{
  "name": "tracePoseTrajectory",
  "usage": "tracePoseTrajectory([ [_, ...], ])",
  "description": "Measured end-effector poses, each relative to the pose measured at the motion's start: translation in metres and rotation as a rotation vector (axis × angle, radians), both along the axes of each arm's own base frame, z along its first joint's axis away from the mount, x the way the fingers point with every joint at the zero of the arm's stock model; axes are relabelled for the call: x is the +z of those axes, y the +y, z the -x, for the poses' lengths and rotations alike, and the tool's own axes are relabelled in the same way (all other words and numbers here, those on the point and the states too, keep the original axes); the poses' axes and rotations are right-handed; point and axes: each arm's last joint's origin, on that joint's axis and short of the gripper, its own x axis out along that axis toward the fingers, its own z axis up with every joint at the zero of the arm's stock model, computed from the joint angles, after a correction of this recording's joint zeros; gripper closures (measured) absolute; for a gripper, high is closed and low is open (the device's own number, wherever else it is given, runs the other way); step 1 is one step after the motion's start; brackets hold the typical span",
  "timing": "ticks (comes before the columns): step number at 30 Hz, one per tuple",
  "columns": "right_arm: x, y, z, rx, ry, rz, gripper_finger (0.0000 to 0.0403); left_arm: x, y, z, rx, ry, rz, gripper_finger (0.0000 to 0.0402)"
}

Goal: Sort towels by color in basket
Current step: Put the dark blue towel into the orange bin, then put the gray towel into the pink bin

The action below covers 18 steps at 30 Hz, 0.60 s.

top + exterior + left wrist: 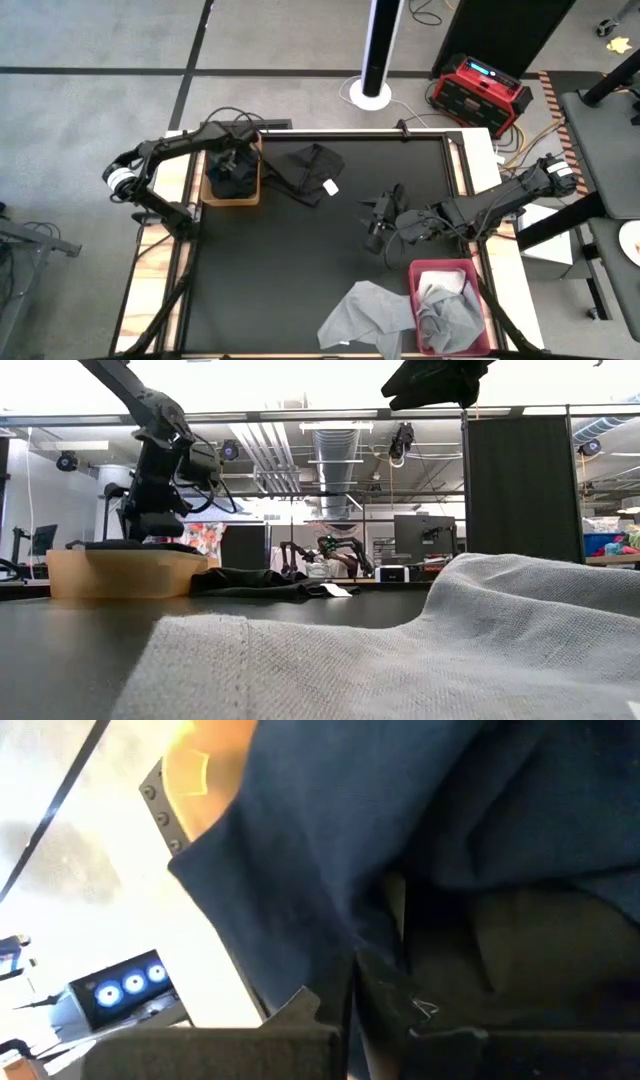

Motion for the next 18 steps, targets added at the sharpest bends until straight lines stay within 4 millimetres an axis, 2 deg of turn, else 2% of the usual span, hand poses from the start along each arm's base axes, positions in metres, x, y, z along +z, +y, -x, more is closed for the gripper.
tracePoseTrajectory([
  [5, 0.0, 0.0, 0.0, 0.0, 0.0, 0.0, 0.0213, 0.011, -0.002, -0.001, 0.003, 0.008, -0.03, 0.0402],
  [9, 0.0, 0.0, 0.0, 0.0, 0.0, 0.0, 0.0213, 0.023, -0.012, -0.004, -0.011, -0.013, -0.113, 0.0402],
  [14, 0.0, 0.0, 0.0, 0.0, 0.001, 0.0, 0.0213, 0.044, -0.038, -0.013, -0.051, -0.085, -0.262, 0.0402],
  [18, 0.0, 0.0, 0.0, 0.0, 0.001, 0.0, 0.0213, 0.057, -0.065, -0.026, -0.158, -0.191, -0.322, 0.0402],
])
